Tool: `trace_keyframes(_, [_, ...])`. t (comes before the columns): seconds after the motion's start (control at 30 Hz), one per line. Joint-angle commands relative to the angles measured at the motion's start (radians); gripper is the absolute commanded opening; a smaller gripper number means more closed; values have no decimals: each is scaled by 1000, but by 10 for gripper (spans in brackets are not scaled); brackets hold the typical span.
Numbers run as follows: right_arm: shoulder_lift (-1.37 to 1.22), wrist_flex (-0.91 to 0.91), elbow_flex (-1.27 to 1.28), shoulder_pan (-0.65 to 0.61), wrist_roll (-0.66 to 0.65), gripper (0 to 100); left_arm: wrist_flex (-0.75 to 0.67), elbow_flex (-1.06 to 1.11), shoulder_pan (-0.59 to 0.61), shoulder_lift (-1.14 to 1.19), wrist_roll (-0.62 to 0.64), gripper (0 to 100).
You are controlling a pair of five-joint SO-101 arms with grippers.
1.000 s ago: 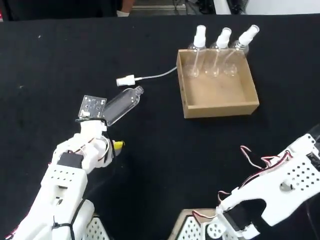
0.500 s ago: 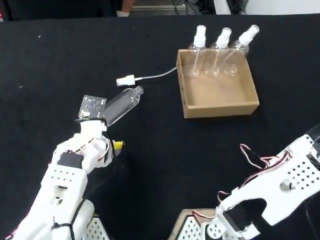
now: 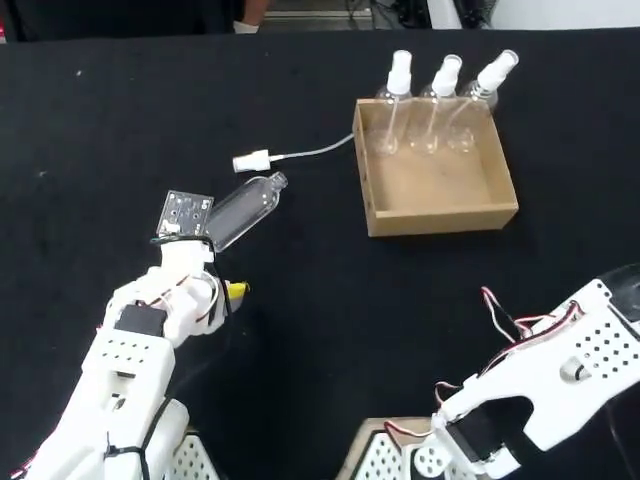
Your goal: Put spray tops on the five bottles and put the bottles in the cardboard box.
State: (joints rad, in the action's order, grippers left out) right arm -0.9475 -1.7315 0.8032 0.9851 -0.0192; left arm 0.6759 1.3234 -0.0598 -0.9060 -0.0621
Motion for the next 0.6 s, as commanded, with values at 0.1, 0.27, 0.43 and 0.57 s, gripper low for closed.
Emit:
trace_keyframes(0.1, [255, -17, 165, -46, -28, 312, -20, -13, -10, -18, 5, 271])
trace_keyframes(0.27, [369, -15, 257, -40, -28, 411, -18, -13, -8, -18, 5, 271])
trace_keyframes(0.43, [493, -15, 355, -14, -28, 381, -18, -12, -8, -18, 5, 271])
trace_keyframes(0.57, [673, -15, 507, -3, -37, 380, -18, -12, -8, -18, 5, 271])
